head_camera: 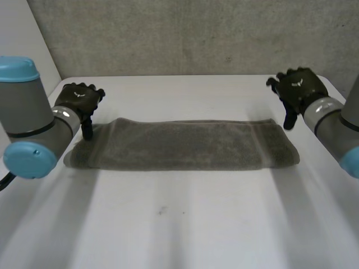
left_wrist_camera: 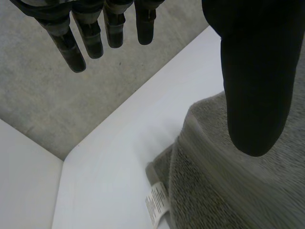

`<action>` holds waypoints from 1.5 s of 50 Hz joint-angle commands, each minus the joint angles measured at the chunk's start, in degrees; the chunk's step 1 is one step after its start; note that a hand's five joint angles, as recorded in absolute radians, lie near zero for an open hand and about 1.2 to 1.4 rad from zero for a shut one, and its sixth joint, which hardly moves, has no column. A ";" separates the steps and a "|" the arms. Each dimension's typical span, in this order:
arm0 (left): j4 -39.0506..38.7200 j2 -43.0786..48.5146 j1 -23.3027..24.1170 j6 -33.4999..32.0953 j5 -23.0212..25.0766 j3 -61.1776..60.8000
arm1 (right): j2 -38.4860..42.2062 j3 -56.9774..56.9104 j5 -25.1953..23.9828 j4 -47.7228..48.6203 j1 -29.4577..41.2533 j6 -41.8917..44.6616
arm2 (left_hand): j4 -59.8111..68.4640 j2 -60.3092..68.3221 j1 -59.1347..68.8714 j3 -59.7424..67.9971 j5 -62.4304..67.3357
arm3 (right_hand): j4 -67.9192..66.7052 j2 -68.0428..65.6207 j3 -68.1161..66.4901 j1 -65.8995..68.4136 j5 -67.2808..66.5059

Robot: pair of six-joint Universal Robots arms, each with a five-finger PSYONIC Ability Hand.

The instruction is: Fold the towel.

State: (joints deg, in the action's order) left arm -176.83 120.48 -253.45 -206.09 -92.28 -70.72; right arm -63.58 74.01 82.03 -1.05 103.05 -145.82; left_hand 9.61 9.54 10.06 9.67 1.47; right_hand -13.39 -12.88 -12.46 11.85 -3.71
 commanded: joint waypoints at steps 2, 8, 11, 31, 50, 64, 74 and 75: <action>-2.19 -5.33 -0.91 0.08 0.26 -9.07 | -1.81 7.54 -1.69 -3.70 -2.94 -0.26 | 0.39 0.46 -0.06 0.33 -1.47 | -0.19 -0.70 -1.13 1.73 0.13; -5.27 -7.44 -0.91 0.16 0.52 -14.78 | -0.67 12.38 -6.16 0.50 -5.84 -1.57 | 0.39 0.46 -0.06 0.33 -1.47 | -13.49 -14.00 -14.42 15.03 -13.17; -5.98 -7.80 -0.91 0.43 0.52 -15.94 | 0.39 13.53 -7.41 2.89 -6.20 -2.63 | 0.39 0.46 -0.06 0.33 -1.47 | -15.37 -15.88 -16.30 16.91 -15.05; -9.41 -8.41 -1.17 3.42 1.40 -20.68 | 12.25 9.67 -8.29 12.03 -7.07 -3.69 | 0.39 0.46 -0.06 0.33 -1.47 | -66.55 -67.07 -67.49 68.10 -66.24; -9.32 -9.64 -1.79 3.42 1.49 -21.74 | 6.72 3.62 -2.05 7.12 -23.05 7.01 | 0.39 0.46 -0.06 0.33 -1.47 | -66.61 -67.12 -67.54 68.15 -66.29; -9.41 -10.35 -1.61 3.42 1.40 -22.27 | 3.99 -6.59 -2.75 6.40 -7.64 5.37 | 0.39 0.46 -0.06 0.33 -1.47 | -66.61 -67.12 -67.54 68.15 -66.29; -9.32 -10.44 -1.00 3.59 1.31 -22.62 | 9.60 -8.09 -3.63 12.47 16.44 5.54 | 0.39 0.46 -0.06 0.33 -1.47 | -66.61 -67.12 -67.54 68.15 -66.29; -9.32 -10.44 -1.00 3.59 1.31 -22.62 | 11.09 -8.09 -4.32 12.91 19.87 5.54 | 0.39 0.46 -0.06 0.33 -1.47 | -66.61 -67.12 -67.54 68.15 -66.29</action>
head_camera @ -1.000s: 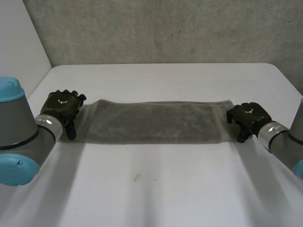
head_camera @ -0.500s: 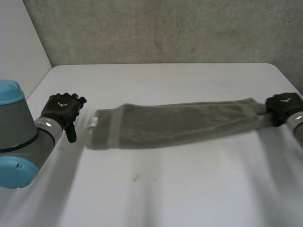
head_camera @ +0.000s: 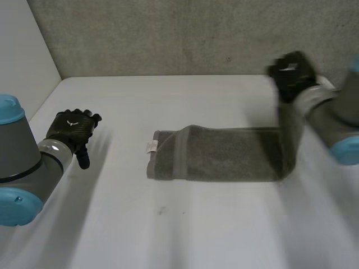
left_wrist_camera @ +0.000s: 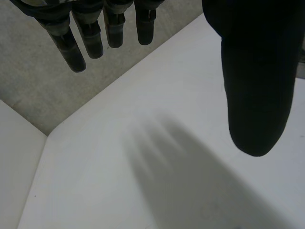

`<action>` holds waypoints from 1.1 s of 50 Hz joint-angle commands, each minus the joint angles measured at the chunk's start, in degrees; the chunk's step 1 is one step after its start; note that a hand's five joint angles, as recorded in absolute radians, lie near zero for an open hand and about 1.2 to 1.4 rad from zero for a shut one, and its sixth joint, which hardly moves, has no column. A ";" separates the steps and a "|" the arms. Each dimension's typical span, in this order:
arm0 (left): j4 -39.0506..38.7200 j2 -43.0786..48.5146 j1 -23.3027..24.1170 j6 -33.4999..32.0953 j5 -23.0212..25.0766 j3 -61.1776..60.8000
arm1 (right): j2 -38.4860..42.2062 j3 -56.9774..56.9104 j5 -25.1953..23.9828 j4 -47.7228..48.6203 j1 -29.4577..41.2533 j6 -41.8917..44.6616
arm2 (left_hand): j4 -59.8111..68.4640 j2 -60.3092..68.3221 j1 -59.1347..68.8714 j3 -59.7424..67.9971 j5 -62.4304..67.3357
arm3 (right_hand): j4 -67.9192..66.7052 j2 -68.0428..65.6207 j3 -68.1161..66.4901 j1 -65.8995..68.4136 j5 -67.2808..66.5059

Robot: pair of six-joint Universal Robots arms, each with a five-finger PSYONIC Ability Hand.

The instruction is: Fold the towel.

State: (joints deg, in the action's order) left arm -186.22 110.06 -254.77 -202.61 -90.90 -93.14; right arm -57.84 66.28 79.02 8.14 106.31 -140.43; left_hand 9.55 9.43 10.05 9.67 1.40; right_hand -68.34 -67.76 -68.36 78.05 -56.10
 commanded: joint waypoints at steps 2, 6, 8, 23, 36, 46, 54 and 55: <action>-0.02 -0.02 0.32 0.11 -0.07 -0.28 | 6.85 -0.37 -2.37 3.99 19.61 0.07 | 0.45 0.57 -0.05 0.33 -1.40 | -11.66 -12.24 -11.64 1.95 -13.90; -0.02 -0.02 0.50 0.11 -0.07 -0.20 | 10.72 -0.19 -4.22 4.08 25.16 -0.02 | 0.45 0.57 -0.05 0.33 -1.40 | -11.66 -12.24 -11.64 1.95 -13.90; -0.02 -0.02 0.58 0.11 -0.07 -0.20 | 12.21 -0.19 -4.22 4.08 26.14 0.06 | 0.45 0.57 -0.05 0.33 -1.40 | -11.66 -12.24 -11.64 1.95 -13.90; -0.63 1.03 3.05 0.28 -0.07 4.02 | 8.36 1.74 -3.34 3.20 25.88 -5.91 | 0.45 0.57 -0.05 0.33 -1.40 | 58.34 57.76 58.36 -68.05 56.10; -0.55 4.98 11.38 4.50 -0.15 14.03 | -4.38 16.13 -2.99 -4.79 7.27 -21.12 | 0.45 0.57 -0.05 0.33 -1.40 | 58.34 57.76 58.36 -68.05 56.10; -0.55 12.01 18.06 5.55 -0.24 19.66 | -3.77 26.60 -3.78 -1.56 -0.13 -18.75 | 0.67 0.79 0.16 0.55 -1.19 | 55.92 55.34 55.94 -65.63 53.67; -0.55 17.63 22.03 8.19 -0.15 25.46 | -3.33 29.25 -3.87 2.58 -0.66 -16.46 | 1.17 1.29 0.66 1.05 -0.68 | 50.52 49.95 50.55 -60.24 48.28; -0.55 18.69 22.64 8.98 -0.07 26.51 | -3.33 29.34 -3.87 2.67 -0.49 -16.54 | 1.50 1.63 1.00 1.38 -0.35 | 50.02 49.44 50.04 -59.73 47.78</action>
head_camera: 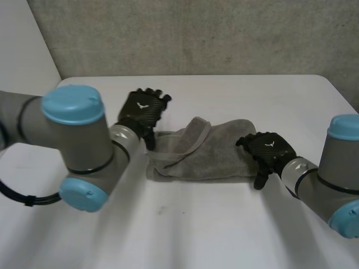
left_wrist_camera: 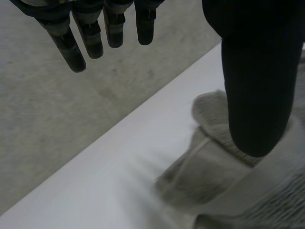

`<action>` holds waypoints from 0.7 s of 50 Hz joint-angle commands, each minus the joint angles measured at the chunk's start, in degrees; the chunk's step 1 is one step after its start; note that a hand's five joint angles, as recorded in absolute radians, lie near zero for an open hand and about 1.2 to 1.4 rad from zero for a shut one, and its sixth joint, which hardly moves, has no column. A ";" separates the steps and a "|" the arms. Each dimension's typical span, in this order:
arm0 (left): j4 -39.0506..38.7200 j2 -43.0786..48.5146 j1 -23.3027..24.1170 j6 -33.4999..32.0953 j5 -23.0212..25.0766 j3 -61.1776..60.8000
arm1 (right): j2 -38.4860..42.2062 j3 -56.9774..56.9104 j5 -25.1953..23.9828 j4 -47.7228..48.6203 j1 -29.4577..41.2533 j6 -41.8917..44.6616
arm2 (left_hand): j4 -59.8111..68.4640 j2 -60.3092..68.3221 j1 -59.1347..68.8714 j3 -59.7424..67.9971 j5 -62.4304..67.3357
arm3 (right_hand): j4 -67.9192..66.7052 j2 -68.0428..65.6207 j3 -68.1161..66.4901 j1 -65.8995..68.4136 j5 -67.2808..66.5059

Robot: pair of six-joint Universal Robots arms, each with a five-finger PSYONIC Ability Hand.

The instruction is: Fold the towel.

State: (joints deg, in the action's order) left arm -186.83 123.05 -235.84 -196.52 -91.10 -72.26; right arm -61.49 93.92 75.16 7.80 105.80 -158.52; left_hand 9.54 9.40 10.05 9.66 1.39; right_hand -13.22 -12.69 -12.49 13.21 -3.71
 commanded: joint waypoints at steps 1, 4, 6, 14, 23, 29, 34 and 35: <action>0.06 5.71 3.73 2.90 0.13 5.64 | 0.32 1.71 -0.02 3.01 0.02 1.54 | 1.51 1.66 1.00 1.39 -0.34 | -5.11 -5.63 -5.84 5.11 -4.61; 0.50 7.91 4.25 4.57 0.48 7.75 | 0.23 1.97 0.07 3.18 0.46 1.54 | 1.51 1.66 1.00 1.39 -0.34 | -7.46 -7.99 -8.19 7.47 -6.97; 0.68 8.87 4.52 5.18 1.01 8.54 | 0.23 2.15 0.07 3.53 0.55 1.54 | 1.51 1.66 1.00 1.39 -0.34 | -8.97 -9.50 -9.71 8.98 -8.48; 1.65 10.19 5.57 6.24 4.53 9.51 | 0.76 2.23 0.16 5.03 0.64 1.63 | 1.85 1.99 1.34 1.73 0.00 | -10.82 -11.35 -11.56 10.83 -10.33; 2.17 14.94 5.57 5.97 4.26 14.08 | 1.63 1.79 0.16 5.20 0.55 1.63 | 2.18 2.33 1.68 2.06 0.34 | -14.02 -14.55 -14.75 14.03 -13.53; 2.88 18.98 5.13 5.71 3.12 18.83 | 2.60 1.71 0.25 5.82 0.55 1.81 | 3.87 4.01 3.36 3.75 2.02 | -21.93 -22.45 -22.66 21.94 -21.43; 3.40 21.18 3.82 5.62 -4.15 22.34 | 4.35 0.74 0.77 5.82 0.55 2.59 | 4.04 4.18 3.53 3.92 2.19 | -32.49 -33.02 -33.22 32.50 -32.00; 3.40 21.18 3.81 5.62 -4.17 22.34 | 4.36 0.74 0.77 5.82 0.55 2.60 | 4.03 4.18 3.53 3.92 2.19 | -32.52 -33.05 -33.26 32.53 -32.03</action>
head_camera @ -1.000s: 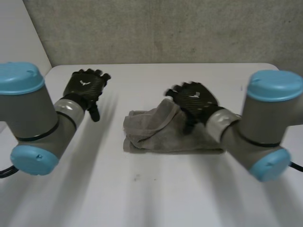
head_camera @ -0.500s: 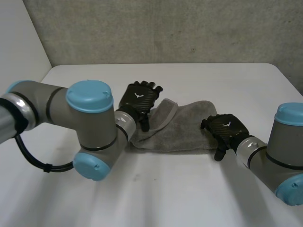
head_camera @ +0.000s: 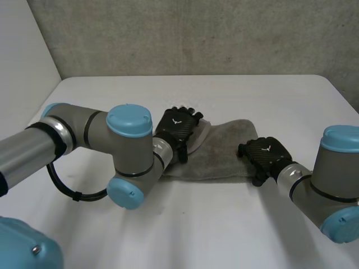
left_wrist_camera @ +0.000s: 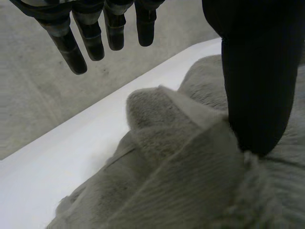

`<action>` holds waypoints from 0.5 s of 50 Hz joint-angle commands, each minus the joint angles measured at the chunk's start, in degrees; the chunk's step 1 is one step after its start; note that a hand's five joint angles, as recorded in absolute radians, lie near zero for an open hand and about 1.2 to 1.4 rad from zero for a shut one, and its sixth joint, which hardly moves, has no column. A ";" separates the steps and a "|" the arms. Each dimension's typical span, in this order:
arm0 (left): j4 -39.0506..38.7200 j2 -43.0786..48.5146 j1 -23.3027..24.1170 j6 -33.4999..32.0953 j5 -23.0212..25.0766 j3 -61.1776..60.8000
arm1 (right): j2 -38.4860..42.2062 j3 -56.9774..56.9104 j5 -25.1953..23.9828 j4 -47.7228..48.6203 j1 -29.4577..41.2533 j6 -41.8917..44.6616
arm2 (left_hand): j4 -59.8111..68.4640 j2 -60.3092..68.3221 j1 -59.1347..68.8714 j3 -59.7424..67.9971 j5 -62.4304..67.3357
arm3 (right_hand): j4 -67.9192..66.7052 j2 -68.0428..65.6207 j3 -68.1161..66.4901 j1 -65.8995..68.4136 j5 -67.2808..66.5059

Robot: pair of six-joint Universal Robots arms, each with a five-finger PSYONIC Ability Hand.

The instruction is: Fold the towel.

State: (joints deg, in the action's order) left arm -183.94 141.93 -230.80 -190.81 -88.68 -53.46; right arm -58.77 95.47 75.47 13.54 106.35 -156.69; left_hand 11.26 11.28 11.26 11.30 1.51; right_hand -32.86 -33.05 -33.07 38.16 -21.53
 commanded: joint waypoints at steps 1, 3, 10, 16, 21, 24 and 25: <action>0.51 2.74 -1.84 -0.18 -8.34 3.88 | 1.99 -1.07 0.56 0.09 0.00 1.38 | 2.48 2.47 2.48 2.45 2.24 | -16.38 -16.19 -16.18 11.08 -17.71; 0.60 3.09 -2.38 -0.53 -10.02 4.06 | 2.43 -1.33 0.56 0.00 0.00 2.00 | 2.49 2.47 2.49 2.45 2.24 | -19.78 -19.59 -19.58 14.48 -21.11; 2.53 2.56 -3.26 -3.43 -16.00 2.39 | 2.70 -2.30 3.02 0.09 -0.09 4.02 | 2.15 2.13 2.15 2.11 1.90 | -47.14 -46.95 -46.93 41.84 -48.47; 3.76 -1.13 -2.55 -2.91 -16.62 -3.50 | 0.94 -4.32 7.68 0.00 0.00 8.50 | 1.14 1.12 1.14 1.10 0.90 | -47.14 -46.95 -46.93 41.84 -48.47; 3.59 -6.83 0.43 -2.91 -16.35 -10.87 | -0.64 -9.66 8.56 -0.09 4.72 18.58 | 0.47 0.45 0.47 0.43 0.22 | -47.14 -46.95 -46.93 41.84 -48.47; 3.41 -9.64 1.05 -2.91 -16.35 -13.42 | 0.06 -14.23 8.12 -0.09 10.60 23.86 | 0.13 0.11 0.13 0.10 -0.11 | -47.14 -46.95 -46.93 41.84 -48.47; 3.41 -9.65 1.05 -2.91 -16.35 -13.43 | 0.06 -14.25 8.12 -0.09 10.63 23.88 | 0.13 0.11 0.13 0.09 -0.11 | -47.14 -46.95 -46.93 41.84 -48.47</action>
State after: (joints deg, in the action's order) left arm -180.23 136.97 -231.46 -193.78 -105.26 -62.11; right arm -59.02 87.46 83.98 13.47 109.50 -141.15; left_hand 11.16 11.07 11.23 11.10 1.39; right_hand -68.28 -65.61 -68.09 75.51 -54.94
